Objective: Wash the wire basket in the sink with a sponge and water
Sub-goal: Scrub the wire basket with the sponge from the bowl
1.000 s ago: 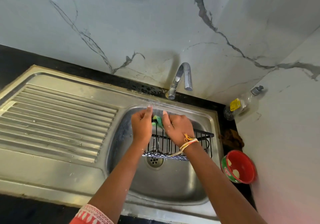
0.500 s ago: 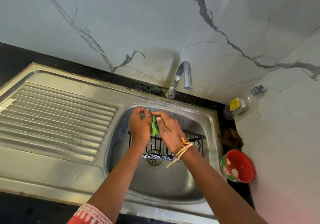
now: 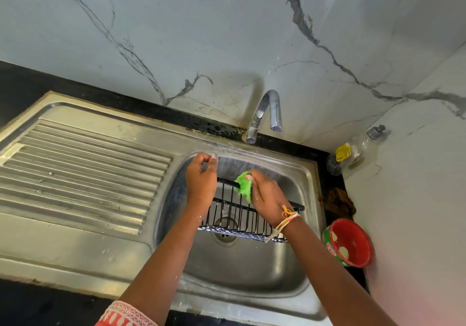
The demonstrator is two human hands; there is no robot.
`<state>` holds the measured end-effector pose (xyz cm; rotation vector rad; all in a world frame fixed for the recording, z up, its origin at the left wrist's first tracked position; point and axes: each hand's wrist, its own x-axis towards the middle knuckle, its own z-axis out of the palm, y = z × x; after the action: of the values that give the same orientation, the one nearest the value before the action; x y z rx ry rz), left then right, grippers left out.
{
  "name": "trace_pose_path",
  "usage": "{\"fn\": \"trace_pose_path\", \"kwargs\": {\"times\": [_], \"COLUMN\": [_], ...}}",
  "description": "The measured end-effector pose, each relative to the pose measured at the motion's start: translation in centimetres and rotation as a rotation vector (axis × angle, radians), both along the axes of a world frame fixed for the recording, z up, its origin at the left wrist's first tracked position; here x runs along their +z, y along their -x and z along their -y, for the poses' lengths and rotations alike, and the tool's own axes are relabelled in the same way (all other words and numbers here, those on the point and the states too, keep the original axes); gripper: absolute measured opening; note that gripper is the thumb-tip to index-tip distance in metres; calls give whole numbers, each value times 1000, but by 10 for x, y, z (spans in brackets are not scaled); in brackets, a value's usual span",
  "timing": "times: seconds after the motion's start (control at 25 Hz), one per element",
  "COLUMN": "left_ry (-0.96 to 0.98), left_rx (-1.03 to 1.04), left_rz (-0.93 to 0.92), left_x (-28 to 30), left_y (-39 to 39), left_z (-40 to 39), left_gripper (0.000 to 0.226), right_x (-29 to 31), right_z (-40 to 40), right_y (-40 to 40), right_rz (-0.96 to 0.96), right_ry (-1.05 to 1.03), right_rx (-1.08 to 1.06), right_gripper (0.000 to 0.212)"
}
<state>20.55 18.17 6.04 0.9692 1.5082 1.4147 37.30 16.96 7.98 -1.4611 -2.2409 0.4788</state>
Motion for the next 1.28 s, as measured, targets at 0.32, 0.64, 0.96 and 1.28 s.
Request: {"fn": "trace_pose_path", "kwargs": {"times": [0.32, 0.64, 0.96, 1.28], "left_ry": [81, 123, 95, 84], "left_rx": [91, 178, 135, 178], "left_rz": [115, 272, 190, 149], "left_x": [3, -4, 6, 2], "left_y": [-5, 22, -2, -21], "left_z": [5, 1, -1, -2], "left_gripper": [42, 24, 28, 39], "right_x": [12, 4, 17, 13], "right_z": [10, -9, -4, 5], "right_y": [27, -44, 3, 40], "right_rz": [93, 170, 207, 131], "right_ry": [9, -29, -95, -129], "right_rx": [-24, -203, -43, -113], "right_gripper": [20, 16, 12, 16]}}
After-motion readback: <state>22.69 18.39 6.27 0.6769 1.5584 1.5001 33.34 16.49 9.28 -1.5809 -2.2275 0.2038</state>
